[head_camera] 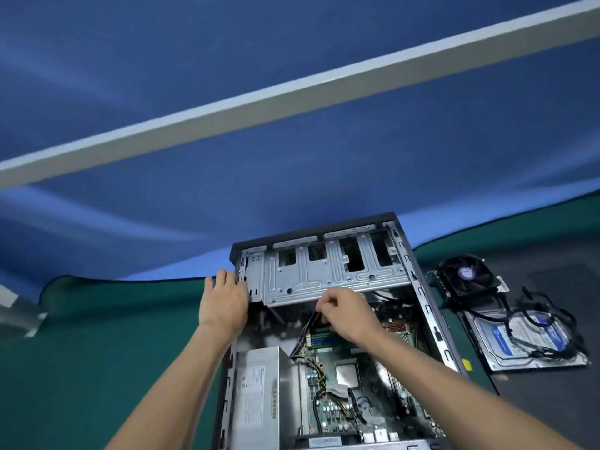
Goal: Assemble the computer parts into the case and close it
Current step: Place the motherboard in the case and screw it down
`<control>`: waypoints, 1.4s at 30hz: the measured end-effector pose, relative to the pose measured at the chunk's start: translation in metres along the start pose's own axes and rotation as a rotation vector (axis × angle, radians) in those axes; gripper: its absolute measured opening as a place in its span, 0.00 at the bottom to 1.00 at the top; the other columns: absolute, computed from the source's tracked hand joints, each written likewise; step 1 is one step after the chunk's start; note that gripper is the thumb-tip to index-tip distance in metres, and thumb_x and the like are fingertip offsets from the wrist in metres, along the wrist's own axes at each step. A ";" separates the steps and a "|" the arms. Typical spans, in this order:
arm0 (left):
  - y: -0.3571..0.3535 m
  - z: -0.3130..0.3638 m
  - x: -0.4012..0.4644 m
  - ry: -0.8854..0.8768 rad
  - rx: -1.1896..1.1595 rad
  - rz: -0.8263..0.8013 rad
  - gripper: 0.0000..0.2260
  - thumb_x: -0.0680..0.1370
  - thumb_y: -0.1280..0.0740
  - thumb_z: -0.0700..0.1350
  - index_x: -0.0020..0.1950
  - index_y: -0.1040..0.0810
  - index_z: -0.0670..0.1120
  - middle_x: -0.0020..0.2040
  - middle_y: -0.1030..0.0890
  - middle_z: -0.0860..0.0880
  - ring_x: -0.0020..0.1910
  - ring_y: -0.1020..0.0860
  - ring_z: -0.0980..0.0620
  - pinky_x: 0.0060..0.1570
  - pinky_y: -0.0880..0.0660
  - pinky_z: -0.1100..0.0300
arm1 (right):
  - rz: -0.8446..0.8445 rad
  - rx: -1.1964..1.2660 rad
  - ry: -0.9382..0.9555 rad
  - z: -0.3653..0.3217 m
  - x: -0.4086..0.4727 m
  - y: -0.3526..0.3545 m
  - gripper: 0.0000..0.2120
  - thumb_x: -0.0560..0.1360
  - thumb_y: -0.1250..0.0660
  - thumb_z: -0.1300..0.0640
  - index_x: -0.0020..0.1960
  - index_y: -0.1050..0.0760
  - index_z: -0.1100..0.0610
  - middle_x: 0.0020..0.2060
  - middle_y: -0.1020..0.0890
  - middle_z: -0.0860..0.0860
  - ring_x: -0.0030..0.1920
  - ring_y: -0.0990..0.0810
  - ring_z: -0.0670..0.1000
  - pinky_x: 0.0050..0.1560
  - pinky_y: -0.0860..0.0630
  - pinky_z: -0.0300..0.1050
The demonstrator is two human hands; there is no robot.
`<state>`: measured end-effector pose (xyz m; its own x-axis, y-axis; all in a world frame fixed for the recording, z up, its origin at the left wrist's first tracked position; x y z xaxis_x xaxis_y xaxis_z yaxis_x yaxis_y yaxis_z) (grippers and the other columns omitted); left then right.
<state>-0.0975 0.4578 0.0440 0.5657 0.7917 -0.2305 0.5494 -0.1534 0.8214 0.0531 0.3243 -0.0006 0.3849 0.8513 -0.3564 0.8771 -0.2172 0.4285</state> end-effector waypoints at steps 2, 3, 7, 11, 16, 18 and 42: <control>0.005 -0.004 0.000 -0.010 -0.170 0.018 0.08 0.80 0.44 0.47 0.52 0.27 0.45 0.55 0.23 0.44 0.56 0.28 0.44 0.55 0.33 0.54 | 0.005 0.005 -0.006 0.002 -0.002 0.003 0.11 0.77 0.38 0.59 0.38 0.24 0.48 0.35 0.18 0.47 0.38 0.19 0.51 0.47 0.20 0.52; 0.009 -0.007 -0.001 0.013 -0.351 0.027 0.07 0.79 0.43 0.47 0.45 0.29 0.45 0.48 0.22 0.45 0.48 0.25 0.44 0.47 0.32 0.54 | 0.008 0.003 -0.005 0.002 -0.003 0.005 0.12 0.77 0.38 0.59 0.37 0.24 0.48 0.34 0.18 0.46 0.38 0.19 0.51 0.47 0.20 0.52; 0.016 -0.012 -0.007 0.211 -1.214 -0.100 0.11 0.77 0.40 0.39 0.36 0.37 0.43 0.28 0.30 0.46 0.23 0.28 0.49 0.27 0.30 0.59 | 0.006 0.030 0.024 -0.009 -0.002 0.004 0.11 0.76 0.38 0.58 0.36 0.24 0.48 0.32 0.19 0.45 0.34 0.20 0.49 0.44 0.20 0.49; 0.027 0.005 -0.013 0.386 -1.773 -0.308 0.09 0.77 0.40 0.33 0.37 0.34 0.42 0.22 0.33 0.48 0.17 0.37 0.55 0.21 0.28 0.62 | -0.088 0.169 0.086 -0.035 -0.003 -0.011 0.11 0.75 0.37 0.60 0.37 0.23 0.50 0.29 0.19 0.45 0.29 0.22 0.45 0.34 0.26 0.40; 0.039 0.026 -0.019 0.558 -2.207 -0.506 0.07 0.78 0.41 0.36 0.40 0.32 0.39 0.27 0.29 0.46 0.17 0.33 0.55 0.18 0.30 0.67 | -0.326 0.525 0.016 -0.066 -0.009 -0.032 0.11 0.74 0.43 0.64 0.42 0.23 0.56 0.35 0.16 0.51 0.31 0.18 0.50 0.27 0.27 0.38; 0.054 0.030 -0.016 0.540 -2.340 -0.528 0.06 0.79 0.43 0.37 0.42 0.32 0.39 0.34 0.27 0.44 0.24 0.27 0.51 0.21 0.26 0.63 | -0.436 0.636 -0.019 -0.072 -0.012 -0.036 0.10 0.67 0.43 0.59 0.44 0.24 0.57 0.37 0.15 0.52 0.37 0.16 0.51 0.31 0.23 0.39; 0.059 -0.011 0.002 0.744 -2.511 0.285 0.11 0.81 0.45 0.32 0.61 0.28 0.33 0.51 0.21 0.38 0.45 0.19 0.47 0.41 0.22 0.59 | 0.085 0.170 0.050 -0.014 0.025 0.075 0.27 0.73 0.30 0.45 0.26 0.42 0.52 0.20 0.40 0.46 0.22 0.38 0.45 0.34 0.35 0.37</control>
<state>-0.0709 0.4569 0.0982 0.0170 0.9207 -0.3900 -0.9628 -0.0901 -0.2547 0.1243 0.3357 0.0347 0.4487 0.8481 -0.2818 0.8796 -0.3633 0.3072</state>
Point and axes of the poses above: each hand's wrist, its own x-axis towards the middle knuckle, its own y-axis out of the back of the hand, z = x × y, the point moved 8 cm from there along x, towards the middle knuckle
